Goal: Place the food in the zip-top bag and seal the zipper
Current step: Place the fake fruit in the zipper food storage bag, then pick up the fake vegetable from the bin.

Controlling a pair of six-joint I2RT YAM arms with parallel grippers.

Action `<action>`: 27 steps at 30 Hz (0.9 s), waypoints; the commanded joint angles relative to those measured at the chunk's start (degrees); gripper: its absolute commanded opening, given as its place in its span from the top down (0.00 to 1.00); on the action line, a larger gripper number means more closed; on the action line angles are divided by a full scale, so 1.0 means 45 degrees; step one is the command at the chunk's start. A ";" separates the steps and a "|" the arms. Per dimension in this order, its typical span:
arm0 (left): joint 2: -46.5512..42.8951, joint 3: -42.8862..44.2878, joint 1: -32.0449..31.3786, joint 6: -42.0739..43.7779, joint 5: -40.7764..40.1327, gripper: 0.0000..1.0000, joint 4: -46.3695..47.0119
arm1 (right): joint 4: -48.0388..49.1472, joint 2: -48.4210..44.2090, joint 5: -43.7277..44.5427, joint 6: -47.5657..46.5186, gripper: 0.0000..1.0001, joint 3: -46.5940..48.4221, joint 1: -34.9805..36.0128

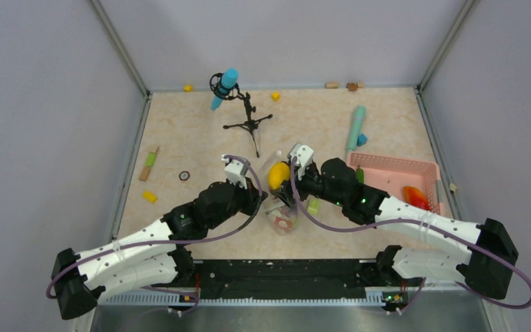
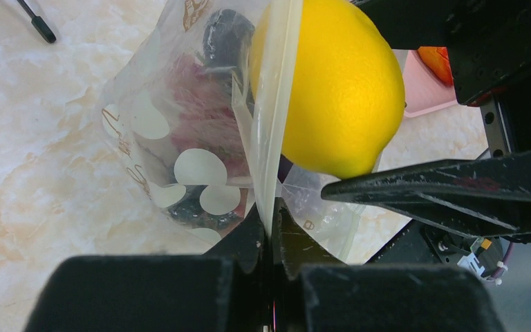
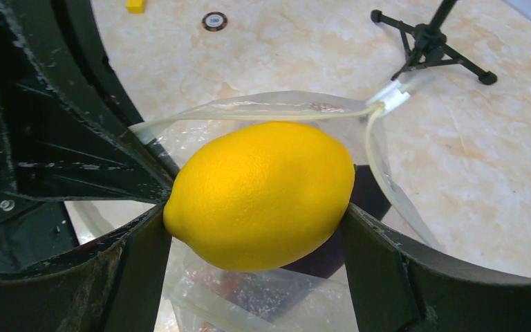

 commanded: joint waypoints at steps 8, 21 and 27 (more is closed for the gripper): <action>-0.0368 0.0055 0.0004 -0.0052 0.0227 1.00 0.0451 | -0.0204 0.0284 0.1038 0.1205 0.02 0.1068 0.0107; -0.0818 0.0389 0.0003 -0.0106 -0.1043 1.00 -0.0437 | -0.0784 -0.0768 0.0928 0.2379 0.01 0.1501 0.0107; 0.0058 0.2099 0.0002 -0.1165 -0.3255 1.00 -0.3360 | -0.0982 -0.2303 0.2681 0.2932 0.01 0.0868 0.0111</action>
